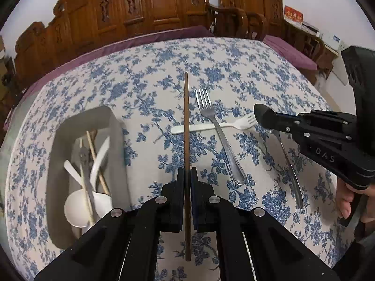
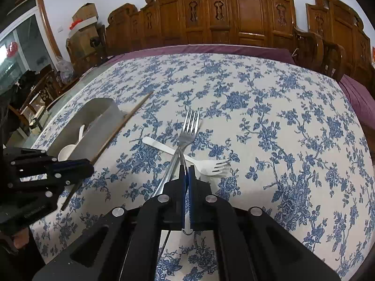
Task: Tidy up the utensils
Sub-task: 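Carry the chopstick with the left gripper toward the tray while the right gripper holds still, then lower the chopstick into the tray and open the left gripper while right moves over tray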
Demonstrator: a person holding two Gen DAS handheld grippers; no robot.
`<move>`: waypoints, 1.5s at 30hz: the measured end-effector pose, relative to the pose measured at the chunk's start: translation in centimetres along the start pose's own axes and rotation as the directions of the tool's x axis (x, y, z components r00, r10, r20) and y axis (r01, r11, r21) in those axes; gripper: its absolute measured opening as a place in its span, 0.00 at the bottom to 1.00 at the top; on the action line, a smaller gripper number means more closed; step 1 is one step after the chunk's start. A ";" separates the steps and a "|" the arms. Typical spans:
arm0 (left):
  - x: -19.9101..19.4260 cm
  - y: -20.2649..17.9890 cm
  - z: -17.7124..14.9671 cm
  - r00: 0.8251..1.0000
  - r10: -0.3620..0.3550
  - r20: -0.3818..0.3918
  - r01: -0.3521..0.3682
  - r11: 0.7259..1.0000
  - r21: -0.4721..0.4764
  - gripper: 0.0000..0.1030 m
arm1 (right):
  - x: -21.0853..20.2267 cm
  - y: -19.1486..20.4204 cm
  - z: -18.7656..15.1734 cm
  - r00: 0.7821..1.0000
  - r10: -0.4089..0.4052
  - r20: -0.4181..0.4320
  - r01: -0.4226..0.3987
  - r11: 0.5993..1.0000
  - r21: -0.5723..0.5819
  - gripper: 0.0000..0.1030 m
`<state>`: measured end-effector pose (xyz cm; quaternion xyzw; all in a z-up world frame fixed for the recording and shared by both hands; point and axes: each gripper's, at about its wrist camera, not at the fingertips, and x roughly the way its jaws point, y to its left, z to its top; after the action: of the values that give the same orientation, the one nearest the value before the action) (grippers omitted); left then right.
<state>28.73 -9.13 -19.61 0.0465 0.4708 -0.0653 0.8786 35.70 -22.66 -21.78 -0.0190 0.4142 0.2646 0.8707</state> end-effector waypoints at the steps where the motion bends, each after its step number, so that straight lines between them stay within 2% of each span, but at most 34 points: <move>1: -0.3 0.2 0.0 1.000 0.000 0.007 0.000 1.000 0.000 0.04 | -0.1 0.0 0.1 1.000 0.004 0.005 -0.004 1.000 0.000 0.03; 8: -2.2 1.5 -0.2 0.999 -0.007 0.037 0.006 1.000 0.008 0.04 | -0.8 0.9 0.4 0.999 0.008 0.036 -0.008 1.000 -0.006 0.03; 16: -3.6 2.9 -0.9 0.997 -0.038 0.068 0.037 0.999 0.016 0.04 | -0.7 2.4 -0.1 0.999 0.017 0.030 -0.016 0.999 -0.027 0.03; 26: -4.7 6.8 -1.6 0.991 -0.088 0.103 0.089 0.996 -0.002 0.04 | 0.0 5.3 -0.3 0.999 0.036 0.021 -0.035 0.998 -0.057 0.03; 33: -3.9 10.9 -2.3 0.990 -0.090 0.107 0.097 0.993 -0.062 0.04 | 0.2 7.6 0.1 0.999 0.031 0.019 -0.029 0.995 -0.091 0.03; 45: -2.1 14.8 -3.2 0.992 -0.094 0.079 0.103 0.987 -0.127 0.04 | 0.9 10.9 2.2 1.000 0.013 0.024 -0.010 0.989 -0.151 0.03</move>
<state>27.33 6.08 -19.36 -0.0368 0.4433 -0.0793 0.8921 32.57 -12.38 -18.91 -0.0790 0.3821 0.3003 0.8704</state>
